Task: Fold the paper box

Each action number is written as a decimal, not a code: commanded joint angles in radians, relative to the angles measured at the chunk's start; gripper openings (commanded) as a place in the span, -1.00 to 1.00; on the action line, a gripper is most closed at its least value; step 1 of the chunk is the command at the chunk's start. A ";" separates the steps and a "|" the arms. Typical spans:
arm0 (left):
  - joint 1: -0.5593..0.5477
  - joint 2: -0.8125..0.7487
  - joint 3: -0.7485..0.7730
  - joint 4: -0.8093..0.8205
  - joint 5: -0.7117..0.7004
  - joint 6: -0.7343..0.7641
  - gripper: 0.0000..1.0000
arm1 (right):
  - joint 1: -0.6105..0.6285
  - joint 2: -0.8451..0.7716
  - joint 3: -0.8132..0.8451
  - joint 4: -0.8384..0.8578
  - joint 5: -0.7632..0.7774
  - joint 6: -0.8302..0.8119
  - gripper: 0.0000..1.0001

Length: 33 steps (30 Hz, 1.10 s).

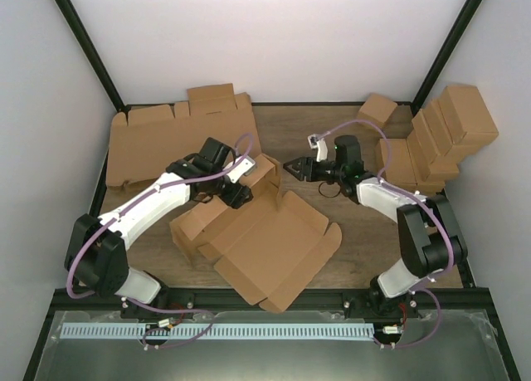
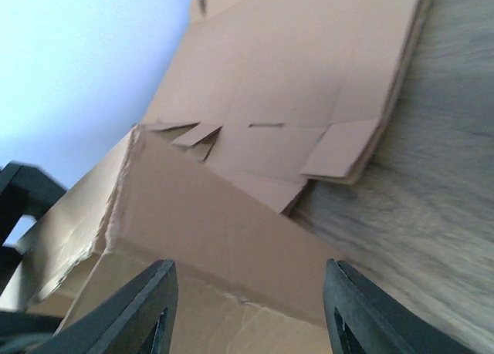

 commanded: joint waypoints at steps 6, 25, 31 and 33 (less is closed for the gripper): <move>-0.031 0.034 0.020 -0.036 0.006 0.023 0.37 | 0.030 0.022 -0.139 0.293 -0.252 -0.105 0.10; -0.081 0.053 0.029 -0.057 -0.016 0.052 0.37 | 0.155 -0.113 -0.345 0.397 0.227 -0.219 0.10; -0.081 0.063 0.038 -0.060 -0.053 0.041 0.37 | 0.154 -0.221 -0.421 0.481 0.228 -0.214 0.12; -0.081 0.062 0.042 -0.059 -0.066 0.037 0.37 | 0.152 -0.249 -0.427 0.492 0.228 -0.196 0.13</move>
